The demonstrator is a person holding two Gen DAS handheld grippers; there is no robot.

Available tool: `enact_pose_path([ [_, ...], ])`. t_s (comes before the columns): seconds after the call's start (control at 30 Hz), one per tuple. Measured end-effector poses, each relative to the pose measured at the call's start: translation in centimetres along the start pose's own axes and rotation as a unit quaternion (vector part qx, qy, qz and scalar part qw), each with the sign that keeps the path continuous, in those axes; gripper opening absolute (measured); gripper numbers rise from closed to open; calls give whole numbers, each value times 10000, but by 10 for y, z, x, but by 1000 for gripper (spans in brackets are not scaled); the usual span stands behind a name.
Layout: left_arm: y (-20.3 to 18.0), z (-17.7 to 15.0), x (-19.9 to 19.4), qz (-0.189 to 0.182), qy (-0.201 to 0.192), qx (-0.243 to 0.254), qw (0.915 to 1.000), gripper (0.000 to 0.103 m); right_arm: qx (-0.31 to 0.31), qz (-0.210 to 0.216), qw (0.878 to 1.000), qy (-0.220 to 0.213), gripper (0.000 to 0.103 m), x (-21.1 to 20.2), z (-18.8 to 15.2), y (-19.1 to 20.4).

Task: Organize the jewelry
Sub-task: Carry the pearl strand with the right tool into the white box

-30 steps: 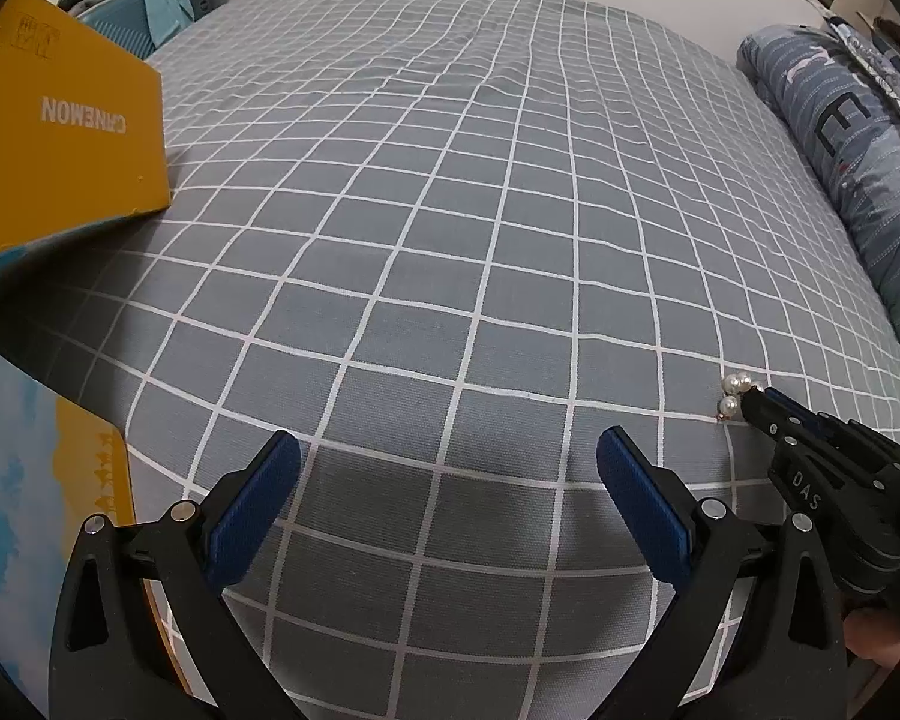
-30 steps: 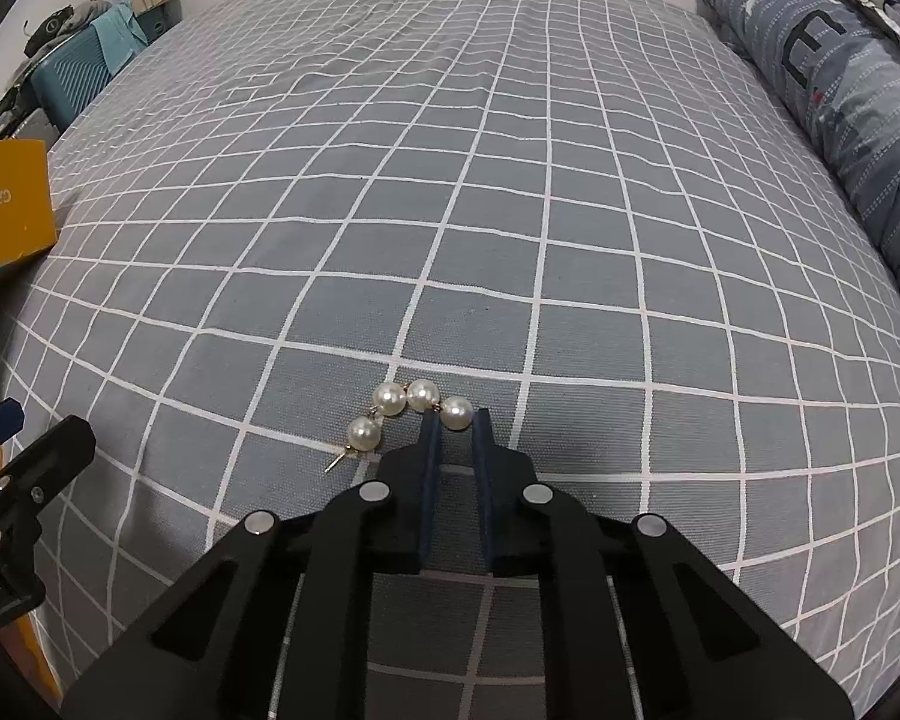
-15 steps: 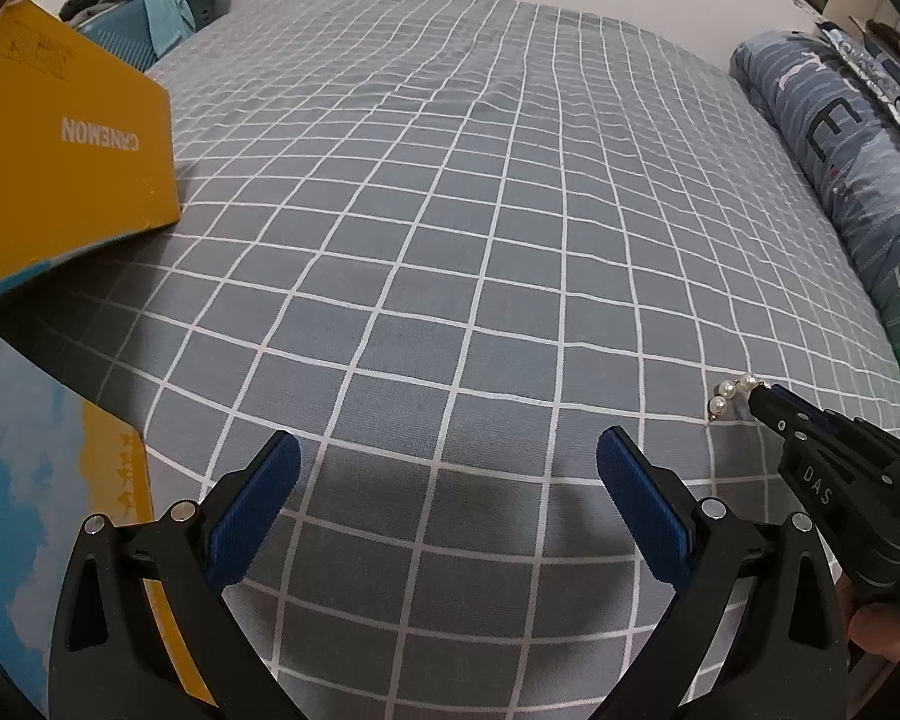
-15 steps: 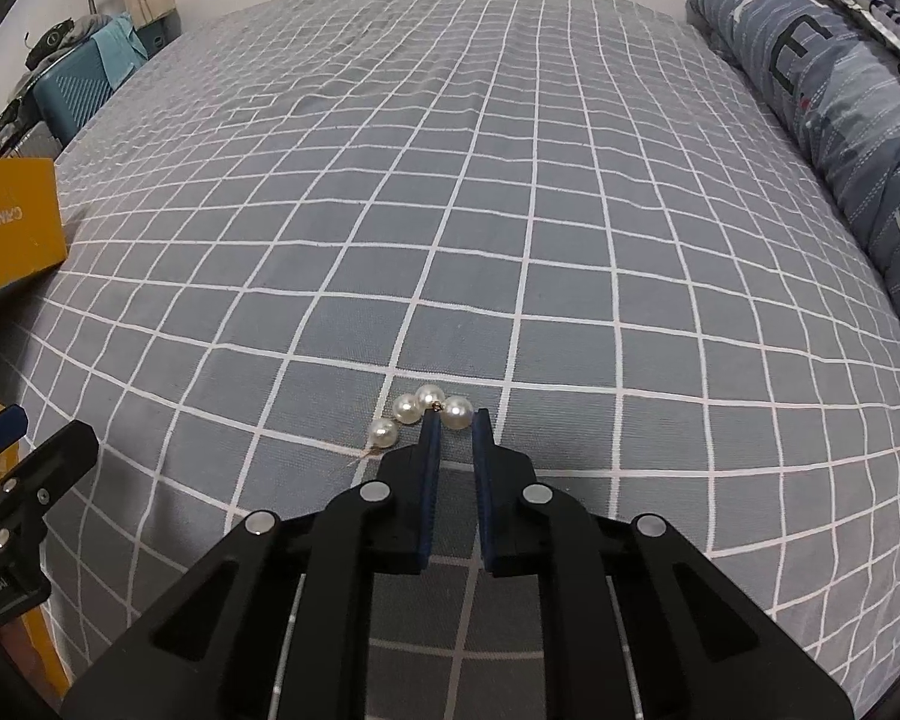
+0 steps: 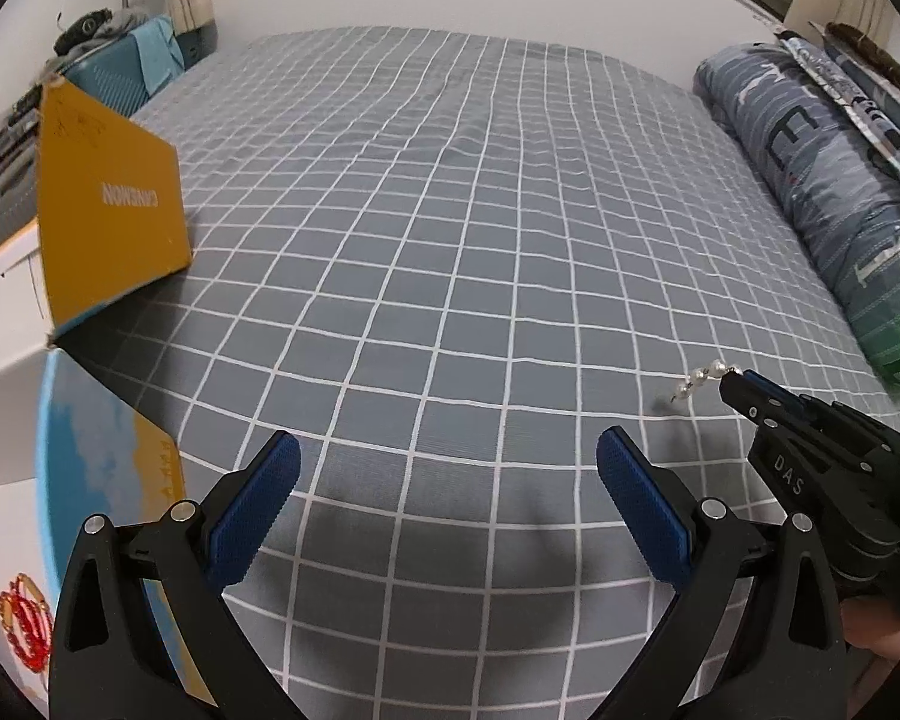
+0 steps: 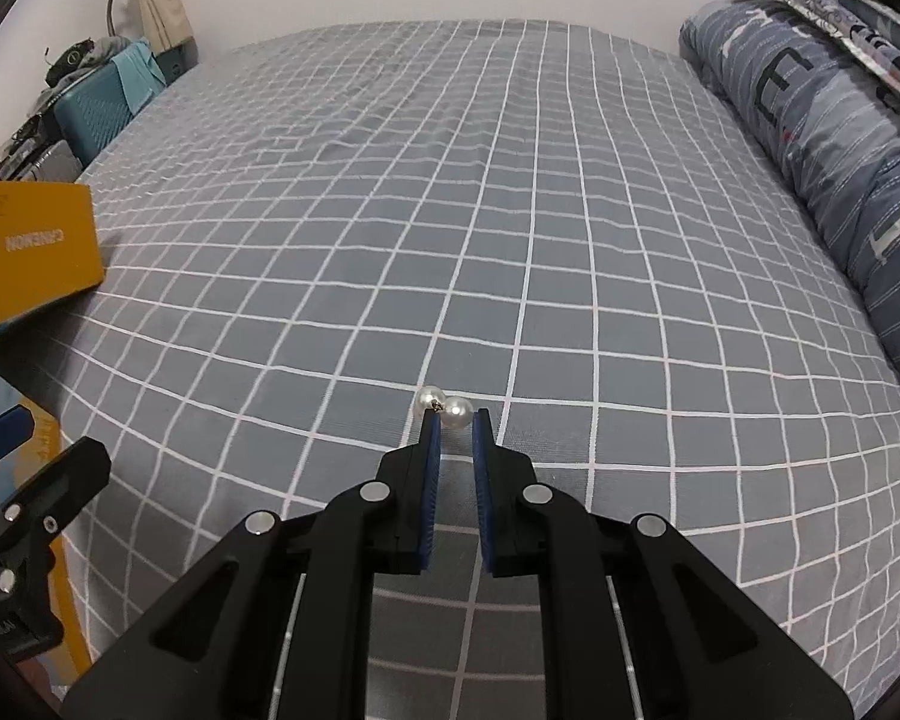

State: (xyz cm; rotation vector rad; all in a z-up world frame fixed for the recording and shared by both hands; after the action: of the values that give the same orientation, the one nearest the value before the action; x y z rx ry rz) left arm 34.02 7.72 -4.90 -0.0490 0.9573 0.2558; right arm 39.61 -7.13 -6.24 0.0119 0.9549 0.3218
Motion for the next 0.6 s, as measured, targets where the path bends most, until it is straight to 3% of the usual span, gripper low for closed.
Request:
enact_pose_path([
  [0.6, 21, 1, -60, -63, -271, -101, 9996, 97, -236, -46, 9990, -387, 10, -73, 3, 28],
])
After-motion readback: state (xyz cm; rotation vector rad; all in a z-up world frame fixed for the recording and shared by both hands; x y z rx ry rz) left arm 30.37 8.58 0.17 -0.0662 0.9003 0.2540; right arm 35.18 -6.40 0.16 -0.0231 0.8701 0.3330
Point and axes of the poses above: each gripper's, at about its wrist camera, not at the fingertips, and x roughly the way its jaws point, y to its left, z to its top, the point moved 9 cm from there along x, roughly the way its jaws point, and after that the axes turned 9 degrees about z, right-handed, at the moved point
